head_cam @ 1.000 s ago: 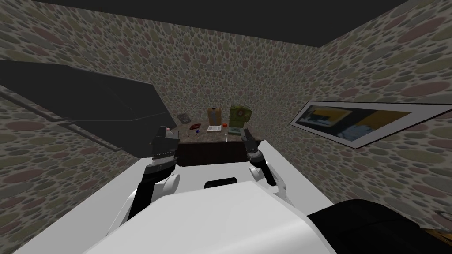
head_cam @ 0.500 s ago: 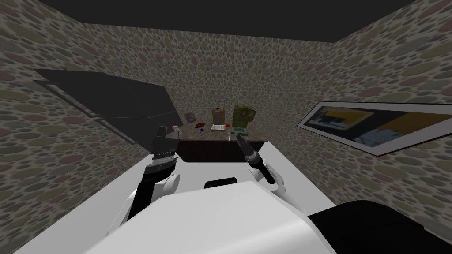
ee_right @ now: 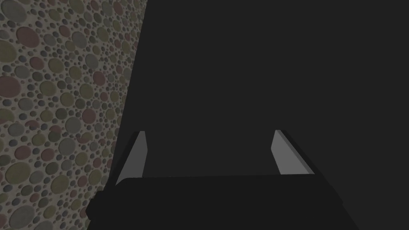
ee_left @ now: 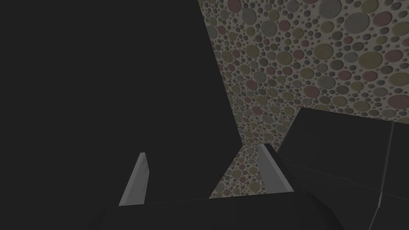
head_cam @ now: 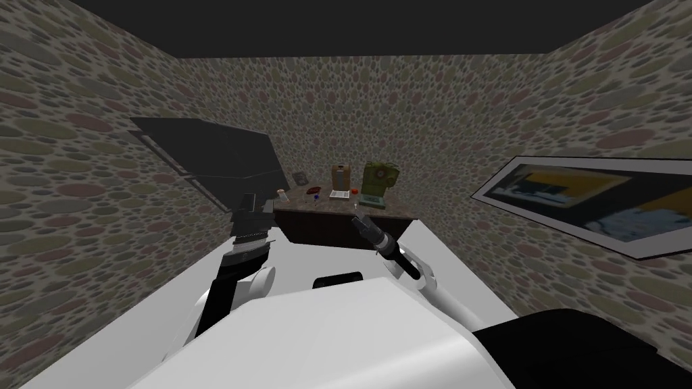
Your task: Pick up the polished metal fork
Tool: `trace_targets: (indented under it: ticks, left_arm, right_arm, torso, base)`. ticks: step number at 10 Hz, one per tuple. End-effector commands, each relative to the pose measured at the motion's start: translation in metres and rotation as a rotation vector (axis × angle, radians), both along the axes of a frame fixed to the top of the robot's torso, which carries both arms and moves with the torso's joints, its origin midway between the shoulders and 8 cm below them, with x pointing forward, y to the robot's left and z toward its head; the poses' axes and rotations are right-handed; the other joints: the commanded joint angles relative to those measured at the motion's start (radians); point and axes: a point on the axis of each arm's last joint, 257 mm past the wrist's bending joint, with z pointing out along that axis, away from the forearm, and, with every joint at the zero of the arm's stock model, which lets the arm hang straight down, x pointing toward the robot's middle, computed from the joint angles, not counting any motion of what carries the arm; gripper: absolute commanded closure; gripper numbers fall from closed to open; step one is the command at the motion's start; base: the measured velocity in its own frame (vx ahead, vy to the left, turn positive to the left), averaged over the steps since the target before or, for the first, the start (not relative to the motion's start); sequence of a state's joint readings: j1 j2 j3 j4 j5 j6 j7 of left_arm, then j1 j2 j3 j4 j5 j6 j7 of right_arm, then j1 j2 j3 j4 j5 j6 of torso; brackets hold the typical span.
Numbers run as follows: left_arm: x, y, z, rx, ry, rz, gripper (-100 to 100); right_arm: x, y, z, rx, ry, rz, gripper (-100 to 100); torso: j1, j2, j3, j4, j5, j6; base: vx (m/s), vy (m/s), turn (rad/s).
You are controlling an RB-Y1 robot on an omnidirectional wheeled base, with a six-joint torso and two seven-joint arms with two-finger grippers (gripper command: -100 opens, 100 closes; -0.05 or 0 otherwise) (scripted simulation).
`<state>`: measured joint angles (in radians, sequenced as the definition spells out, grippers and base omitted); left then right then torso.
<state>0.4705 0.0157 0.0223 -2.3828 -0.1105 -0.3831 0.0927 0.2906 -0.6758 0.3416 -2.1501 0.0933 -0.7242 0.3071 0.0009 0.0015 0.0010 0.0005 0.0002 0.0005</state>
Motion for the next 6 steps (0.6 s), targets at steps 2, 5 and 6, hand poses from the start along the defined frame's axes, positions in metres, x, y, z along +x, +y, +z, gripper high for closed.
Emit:
trace_targets:
  ticks: [2, 5, 6]
  left_arm:
    - [0.0, 0.0, 0.0, 0.0, 0.0, 0.0, 0]
    - [0.0, 0.0, 0.0, 0.0, 0.0, 0.0, 0]
    - [0.0, 0.0, 0.0, 0.0, 0.0, 0.0, 0]
  right_arm:
    - [-0.007, 0.012, -0.025, -0.115, -0.016, 0.032, -100]
    - [-0.017, 0.025, -0.067, -0.282, -0.054, 0.07, -100]
    - [-0.02, 0.024, -0.073, -0.305, -0.045, 0.084, -100]
  torso:
    - [0.0, 0.0, 0.0, 0.0, 0.0, -0.001]
    - [0.0, -0.001, -0.001, 0.0, 0.0, 0.0]
    - [0.001, -0.002, -0.001, 0.0, 0.0, -0.001]
  base:
    - [-0.017, 0.028, 0.159]
    - [-0.006, 0.033, 0.203]
    - [0.008, 0.027, 0.11]
